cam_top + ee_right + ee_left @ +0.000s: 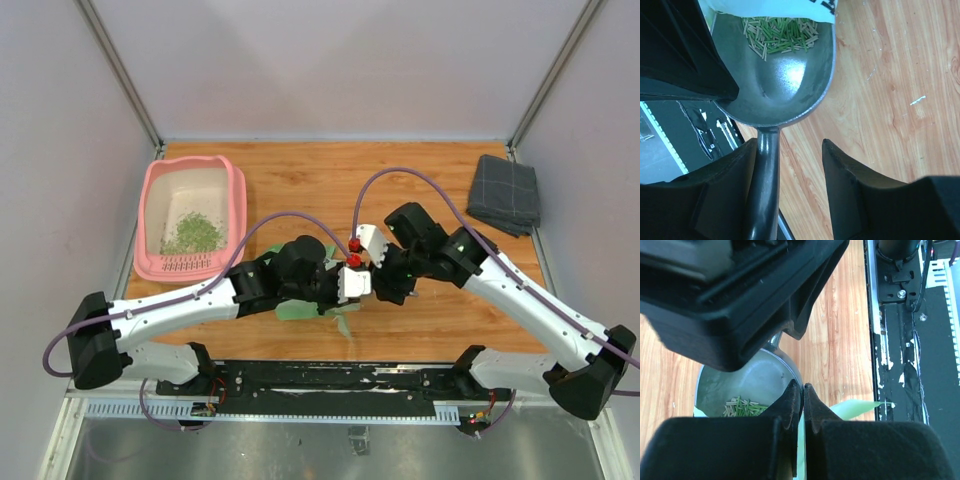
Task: Fill the litter box with clean litter
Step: Adjust the spatula.
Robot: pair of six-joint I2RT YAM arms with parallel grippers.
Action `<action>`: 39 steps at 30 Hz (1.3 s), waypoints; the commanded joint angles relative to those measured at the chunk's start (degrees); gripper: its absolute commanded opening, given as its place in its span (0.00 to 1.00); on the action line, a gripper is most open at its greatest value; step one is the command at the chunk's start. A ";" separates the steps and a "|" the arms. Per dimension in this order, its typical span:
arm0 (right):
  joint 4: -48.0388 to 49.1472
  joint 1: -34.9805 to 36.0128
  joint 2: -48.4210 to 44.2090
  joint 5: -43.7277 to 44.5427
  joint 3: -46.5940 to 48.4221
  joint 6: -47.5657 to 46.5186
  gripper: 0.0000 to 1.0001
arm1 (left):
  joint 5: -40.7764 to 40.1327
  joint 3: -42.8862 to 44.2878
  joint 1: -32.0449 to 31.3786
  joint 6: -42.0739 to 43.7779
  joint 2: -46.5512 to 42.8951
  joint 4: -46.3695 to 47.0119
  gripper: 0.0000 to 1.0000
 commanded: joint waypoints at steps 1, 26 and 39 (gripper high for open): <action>1.93 1.55 0.20 -0.10 -1.41 1.21 0.50 | 0.29 0.22 -0.59 0.63 -3.86 6.34 0.00; 7.63 1.43 -12.25 -2.36 -8.99 -5.86 0.01 | -8.16 -4.80 -0.53 -8.57 -14.21 10.83 0.48; 3.25 0.92 -16.95 -0.87 -7.75 -6.80 0.01 | -21.31 -3.25 -0.53 -16.41 -22.38 8.04 0.72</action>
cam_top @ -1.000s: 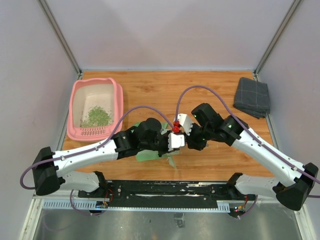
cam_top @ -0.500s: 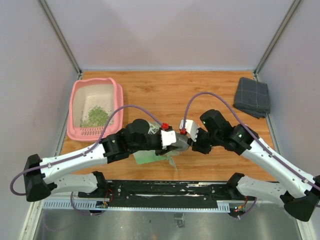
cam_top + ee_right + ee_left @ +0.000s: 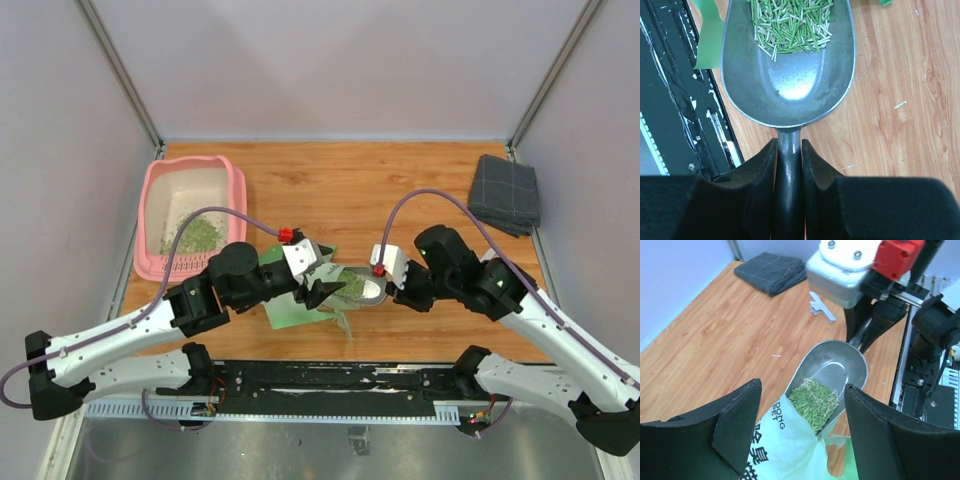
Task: Fill the litter box with clean litter
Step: Adjust the spatula, then pour the cat litter into the litter box.
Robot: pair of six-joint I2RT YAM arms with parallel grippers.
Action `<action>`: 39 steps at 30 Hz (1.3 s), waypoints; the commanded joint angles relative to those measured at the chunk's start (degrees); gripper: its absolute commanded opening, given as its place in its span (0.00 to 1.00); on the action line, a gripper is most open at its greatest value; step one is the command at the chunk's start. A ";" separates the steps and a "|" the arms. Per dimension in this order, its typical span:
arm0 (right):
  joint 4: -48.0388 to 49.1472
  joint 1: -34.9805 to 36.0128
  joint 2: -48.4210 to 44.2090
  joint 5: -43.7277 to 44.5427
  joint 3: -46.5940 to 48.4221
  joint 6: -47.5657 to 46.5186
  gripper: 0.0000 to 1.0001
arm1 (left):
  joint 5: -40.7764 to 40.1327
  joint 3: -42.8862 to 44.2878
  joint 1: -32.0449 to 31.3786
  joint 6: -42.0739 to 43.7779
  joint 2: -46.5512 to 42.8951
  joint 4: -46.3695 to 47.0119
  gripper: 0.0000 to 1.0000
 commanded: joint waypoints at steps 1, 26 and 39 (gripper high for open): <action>0.17 -0.75 -2.29 -1.16 1.25 -1.34 0.01 | -5.88 1.97 -0.19 -3.04 -2.42 -0.41 0.72; -8.03 -3.20 -5.75 0.33 4.29 -0.95 0.01 | -12.28 3.10 -0.20 -5.32 -4.71 -1.95 0.73; -9.98 -3.25 -6.93 2.85 5.56 -0.32 0.01 | -12.41 2.92 -0.21 -5.49 -5.15 -1.70 0.74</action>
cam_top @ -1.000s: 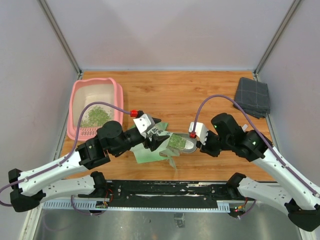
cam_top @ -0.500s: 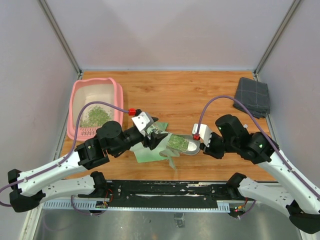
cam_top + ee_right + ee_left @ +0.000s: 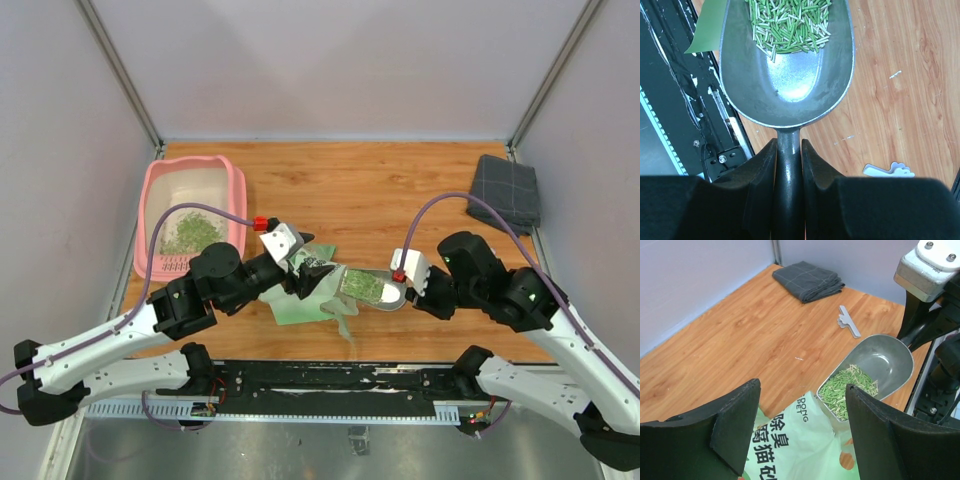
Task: Fill the litter box with clean litter
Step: Pour the cat litter into the litter box.
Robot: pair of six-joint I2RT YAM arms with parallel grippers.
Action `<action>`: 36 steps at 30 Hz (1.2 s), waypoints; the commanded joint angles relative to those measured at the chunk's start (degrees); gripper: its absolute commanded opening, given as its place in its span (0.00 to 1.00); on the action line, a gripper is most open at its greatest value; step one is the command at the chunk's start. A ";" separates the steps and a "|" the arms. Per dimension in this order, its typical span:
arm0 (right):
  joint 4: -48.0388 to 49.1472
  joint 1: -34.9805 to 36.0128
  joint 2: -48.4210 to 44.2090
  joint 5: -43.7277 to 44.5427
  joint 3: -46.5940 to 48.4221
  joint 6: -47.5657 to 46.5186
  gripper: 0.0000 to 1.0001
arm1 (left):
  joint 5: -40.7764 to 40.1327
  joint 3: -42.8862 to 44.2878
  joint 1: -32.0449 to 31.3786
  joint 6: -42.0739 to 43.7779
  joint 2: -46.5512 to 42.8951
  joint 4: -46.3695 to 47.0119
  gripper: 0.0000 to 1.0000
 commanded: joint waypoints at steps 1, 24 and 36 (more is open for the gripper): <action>-0.18 -1.28 -1.40 0.42 2.56 -0.22 0.01 | -0.92 1.03 -0.21 -0.28 -0.96 1.11 0.74; 7.87 -1.28 6.93 -6.12 11.64 5.08 0.01 | -7.50 3.52 -0.22 -8.46 -11.63 -0.34 0.99; 13.40 -0.15 25.25 -4.39 23.41 8.21 0.01 | -15.78 13.50 -0.23 -18.88 -14.90 -9.40 0.99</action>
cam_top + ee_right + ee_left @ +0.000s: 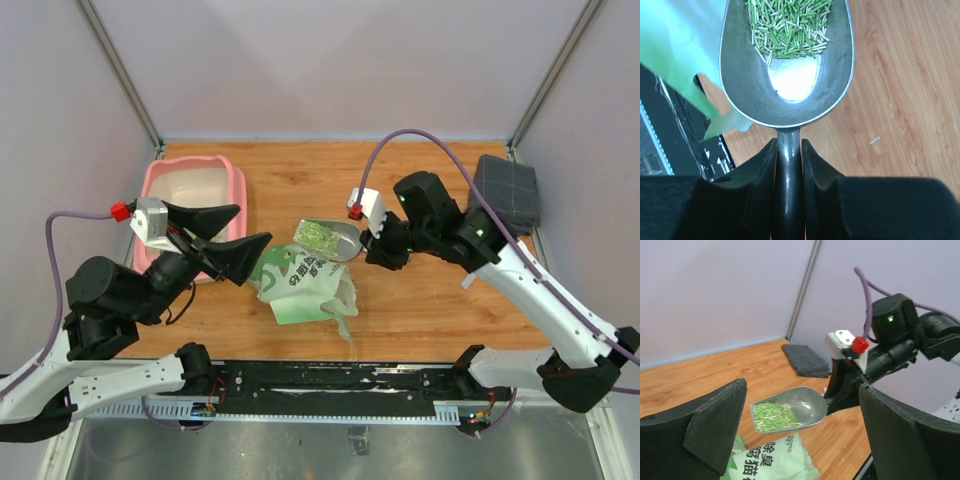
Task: Fill the litter box with clean litter
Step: Pour the cat litter into the litter box.
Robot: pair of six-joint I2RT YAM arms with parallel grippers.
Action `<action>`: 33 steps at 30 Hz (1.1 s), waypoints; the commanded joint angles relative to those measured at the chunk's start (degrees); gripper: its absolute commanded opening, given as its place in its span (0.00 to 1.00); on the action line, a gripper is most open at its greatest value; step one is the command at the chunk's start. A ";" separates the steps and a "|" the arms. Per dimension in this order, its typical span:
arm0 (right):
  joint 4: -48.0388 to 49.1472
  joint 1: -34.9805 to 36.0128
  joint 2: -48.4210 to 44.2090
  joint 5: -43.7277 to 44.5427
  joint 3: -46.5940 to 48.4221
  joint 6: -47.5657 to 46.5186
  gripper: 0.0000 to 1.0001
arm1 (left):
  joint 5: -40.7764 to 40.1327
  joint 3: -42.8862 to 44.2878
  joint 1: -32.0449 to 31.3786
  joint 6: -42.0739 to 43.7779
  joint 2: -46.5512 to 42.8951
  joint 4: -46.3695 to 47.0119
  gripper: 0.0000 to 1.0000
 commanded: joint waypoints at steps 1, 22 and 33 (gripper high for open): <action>5.51 0.18 5.91 0.92 5.34 2.32 0.01 | -4.36 3.48 -0.25 -4.97 -0.99 -4.14 0.99; -0.87 14.22 60.08 23.35 60.72 -7.83 0.01 | -5.81 11.30 -0.24 -13.51 -9.90 -4.09 0.99; 19.65 22.09 74.00 52.16 62.80 -39.82 0.01 | -6.20 10.83 -0.25 -13.90 -14.40 -5.53 0.99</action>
